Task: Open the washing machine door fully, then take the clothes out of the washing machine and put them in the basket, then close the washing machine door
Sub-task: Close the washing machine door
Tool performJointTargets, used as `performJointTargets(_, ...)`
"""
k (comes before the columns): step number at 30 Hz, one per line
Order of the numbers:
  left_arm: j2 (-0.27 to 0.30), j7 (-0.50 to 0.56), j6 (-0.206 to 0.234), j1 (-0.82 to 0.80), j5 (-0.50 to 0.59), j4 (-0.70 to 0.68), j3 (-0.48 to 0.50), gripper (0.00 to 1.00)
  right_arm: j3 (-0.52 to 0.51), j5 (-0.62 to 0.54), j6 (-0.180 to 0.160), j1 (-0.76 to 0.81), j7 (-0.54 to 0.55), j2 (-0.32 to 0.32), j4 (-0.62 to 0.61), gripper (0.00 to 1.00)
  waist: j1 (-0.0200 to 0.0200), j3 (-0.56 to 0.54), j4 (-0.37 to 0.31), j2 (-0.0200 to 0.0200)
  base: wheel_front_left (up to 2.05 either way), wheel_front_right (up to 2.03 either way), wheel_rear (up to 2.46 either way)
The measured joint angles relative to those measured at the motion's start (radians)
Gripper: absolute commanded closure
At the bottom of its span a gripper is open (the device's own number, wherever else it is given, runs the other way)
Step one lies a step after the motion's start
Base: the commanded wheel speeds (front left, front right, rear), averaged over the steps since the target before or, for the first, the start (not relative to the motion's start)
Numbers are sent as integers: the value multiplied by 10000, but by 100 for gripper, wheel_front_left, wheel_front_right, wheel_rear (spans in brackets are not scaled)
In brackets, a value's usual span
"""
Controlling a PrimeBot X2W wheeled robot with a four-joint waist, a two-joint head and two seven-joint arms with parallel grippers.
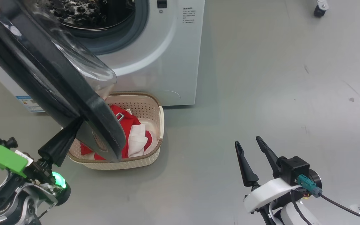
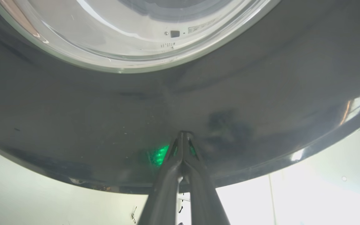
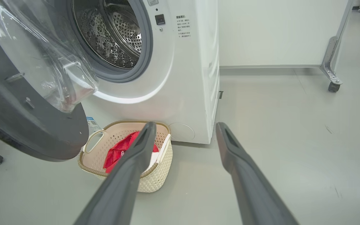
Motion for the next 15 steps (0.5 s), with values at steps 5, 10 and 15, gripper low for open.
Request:
performJointTargets(5, -21, -221, 0, -138, 88, -15, 13, 100, 52, 134, -15, -1, 0, 0, -94, 0, 0, 85, -564, 0, 0, 0, 0)
performJointTargets(10, -98, -485, 29, -329, 190, 117, 27, 100, 52, 171, -94, 0, 0, 0, -174, 0, 0, 158, -1106, 0, 0, 0, 0)
performJointTargets(15, -109, -842, 31, -487, 309, 387, 155, 100, 35, 215, -186, 7, 0, 0, -219, 0, 0, 212, -1618, 0, 0, 0, 0)
